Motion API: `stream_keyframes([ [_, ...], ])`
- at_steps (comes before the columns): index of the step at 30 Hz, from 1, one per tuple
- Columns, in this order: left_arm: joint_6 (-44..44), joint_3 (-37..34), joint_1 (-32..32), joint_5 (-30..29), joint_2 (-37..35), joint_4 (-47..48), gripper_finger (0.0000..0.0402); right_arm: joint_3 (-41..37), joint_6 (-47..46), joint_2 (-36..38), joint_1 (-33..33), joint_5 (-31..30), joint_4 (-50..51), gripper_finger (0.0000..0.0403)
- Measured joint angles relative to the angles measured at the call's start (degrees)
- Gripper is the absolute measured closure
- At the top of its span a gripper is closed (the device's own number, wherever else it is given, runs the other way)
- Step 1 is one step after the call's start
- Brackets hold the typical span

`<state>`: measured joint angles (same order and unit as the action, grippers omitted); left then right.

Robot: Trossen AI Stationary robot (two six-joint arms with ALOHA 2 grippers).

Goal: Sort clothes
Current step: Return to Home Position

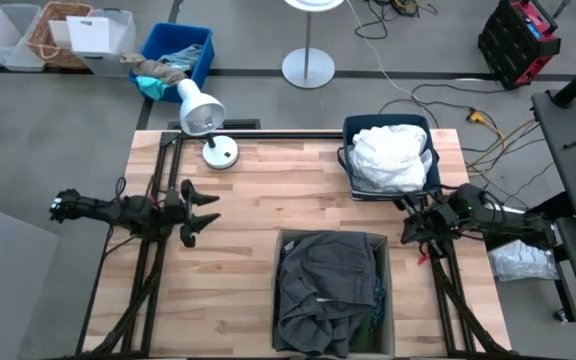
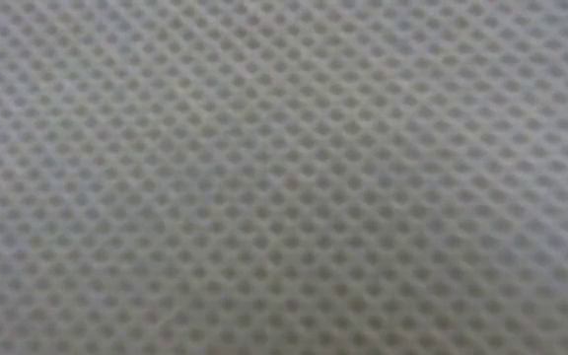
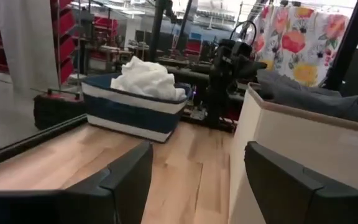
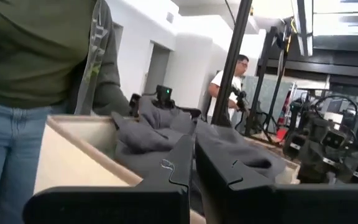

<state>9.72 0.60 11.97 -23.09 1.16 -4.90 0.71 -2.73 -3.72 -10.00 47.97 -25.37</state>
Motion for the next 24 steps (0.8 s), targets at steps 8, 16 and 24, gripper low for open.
stream_keyframes([
  [8,-7.2,0.0,0.0,0.1,-0.1,-0.1,0.0169,0.0,8.7,-0.2,0.0,0.5,4.2,0.0390],
  [16,-7.2,0.5,0.0,0.1,0.6,-0.3,0.0169,0.0,-1.0,-0.2,0.0,0.5,4.3,0.0390],
  [24,-7.3,0.5,0.0,0.1,1.2,-0.2,0.0169,-0.1,-11.0,-0.2,0.0,0.5,4.3,0.0390],
])
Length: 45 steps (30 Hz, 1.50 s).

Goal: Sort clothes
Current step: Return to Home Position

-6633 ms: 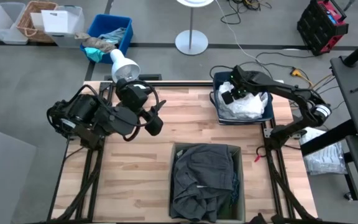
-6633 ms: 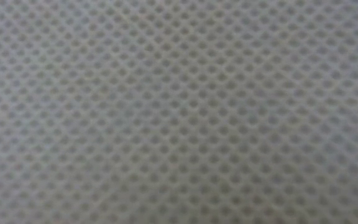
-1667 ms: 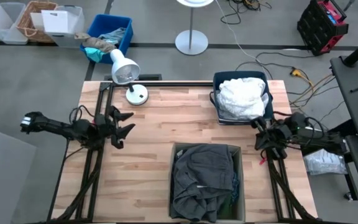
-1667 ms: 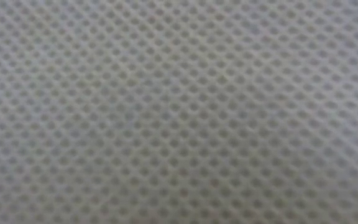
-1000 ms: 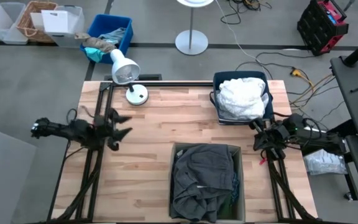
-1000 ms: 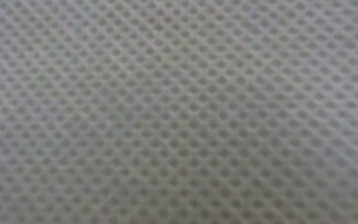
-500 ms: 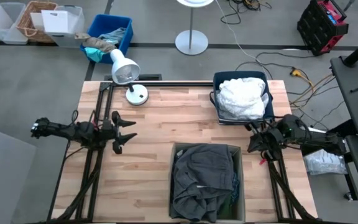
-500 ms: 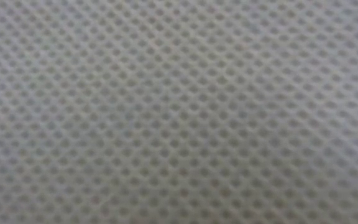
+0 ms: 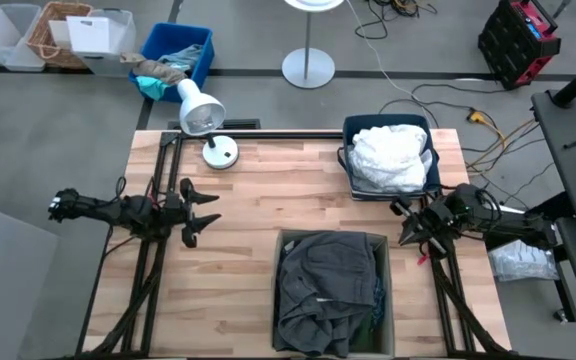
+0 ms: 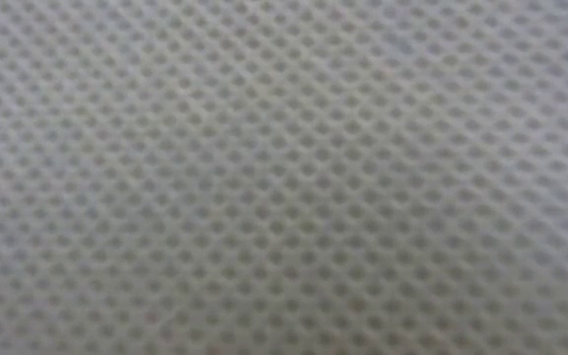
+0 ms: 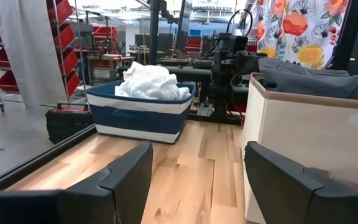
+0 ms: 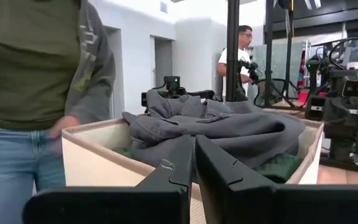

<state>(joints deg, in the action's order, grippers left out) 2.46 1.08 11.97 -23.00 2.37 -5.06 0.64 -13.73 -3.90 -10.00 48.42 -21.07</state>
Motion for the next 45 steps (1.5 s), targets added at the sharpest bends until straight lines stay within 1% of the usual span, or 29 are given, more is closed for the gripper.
stream_keyframes([
  [13,0.0,0.0,0.0,0.0,1.4,0.0,0.0169,0.0,0.7,0.0,0.0,0.0,0.0,0.0390],
  [17,0.0,0.0,0.0,0.0,1.8,0.0,0.0169,-0.1,0.1,3.7,0.6,0.1,1.8,0.0390],
  [20,0.0,0.0,0.0,0.0,2.1,0.0,0.0169,-0.1,-1.1,3.8,1.0,-1.1,3.3,0.0390],
  [21,0.0,0.0,0.0,0.0,2.2,0.0,0.0169,-0.1,-0.3,3.8,1.3,-3.8,5.2,0.0390],
  [23,0.0,0.1,0.0,0.0,2.4,0.0,0.0169,-0.1,2.2,3.8,2.3,-14.5,10.3,0.0390],
  [24,0.0,0.1,0.0,0.0,2.5,0.0,0.0169,-0.1,4.4,3.8,3.0,-20.3,11.0,0.0390],
  [25,0.0,0.1,0.0,0.0,2.6,-0.1,0.0169,-0.1,7.3,3.8,3.8,-24.9,11.0,0.0390],
  [26,0.0,0.1,0.0,0.0,2.8,0.0,0.0169,-0.1,11.0,3.8,4.8,-26.9,10.9,0.0390],
  [28,0.0,0.1,0.0,0.0,3.0,0.0,0.0169,-0.1,18.3,3.9,6.7,-28.5,11.7,0.0390],
  [29,0.0,0.1,0.0,0.0,3.1,0.0,0.0169,-0.1,20.8,3.9,7.6,-30.6,13.1,0.0390],
  [30,0.0,0.1,0.0,0.0,3.2,0.0,0.0169,-0.1,21.7,3.9,8.3,-33.3,14.6,0.0390],
  [32,0.0,0.1,0.0,0.0,3.3,0.0,0.0169,-0.1,19.6,3.9,9.4,-38.2,15.7,0.0390],
  [34,0.0,0.1,0.0,0.0,3.4,0.0,0.0169,-0.1,15.2,3.9,9.6,-40.8,16.2,0.0390],
  [36,0.0,0.1,0.0,0.0,3.6,0.0,0.0169,-0.1,13.3,3.9,9.6,-41.6,17.0,0.0390],
  [45,0.0,0.1,0.0,0.0,3.7,0.0,0.0169,-0.1,19.1,2.7,9.6,-41.6,17.6,0.0390],
])
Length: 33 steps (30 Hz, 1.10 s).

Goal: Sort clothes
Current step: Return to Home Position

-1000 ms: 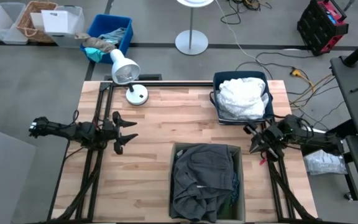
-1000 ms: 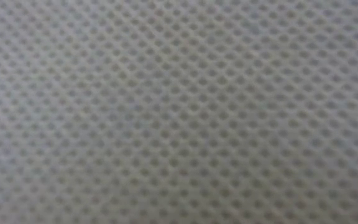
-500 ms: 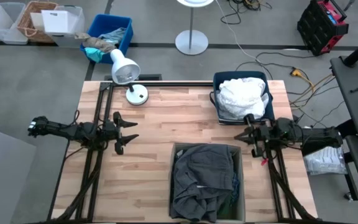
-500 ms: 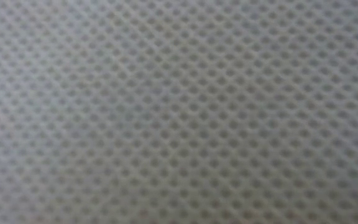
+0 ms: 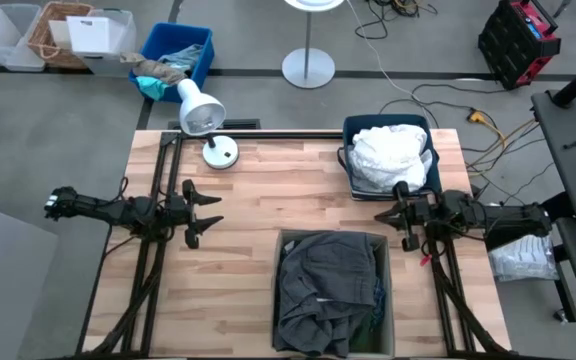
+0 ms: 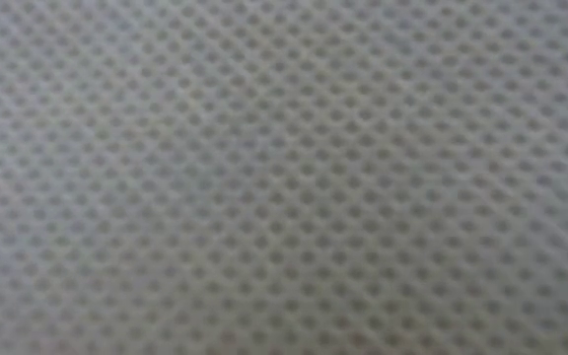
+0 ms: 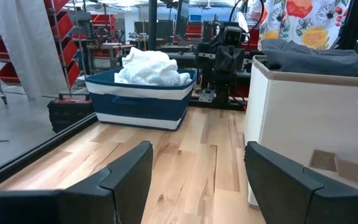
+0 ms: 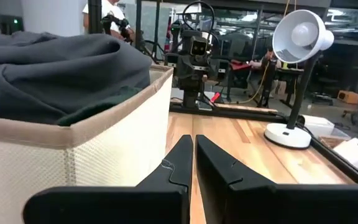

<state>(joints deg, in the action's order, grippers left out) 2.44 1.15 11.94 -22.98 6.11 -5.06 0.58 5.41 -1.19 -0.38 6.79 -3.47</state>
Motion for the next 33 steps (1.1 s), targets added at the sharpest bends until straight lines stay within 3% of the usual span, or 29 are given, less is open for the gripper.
stream_keyframes([
  [33,0.0,0.0,0.0,0.0,0.0,0.0,0.0169,0.0,-2.4,-1.2,0.0,0.0,0.2,0.0390],
])
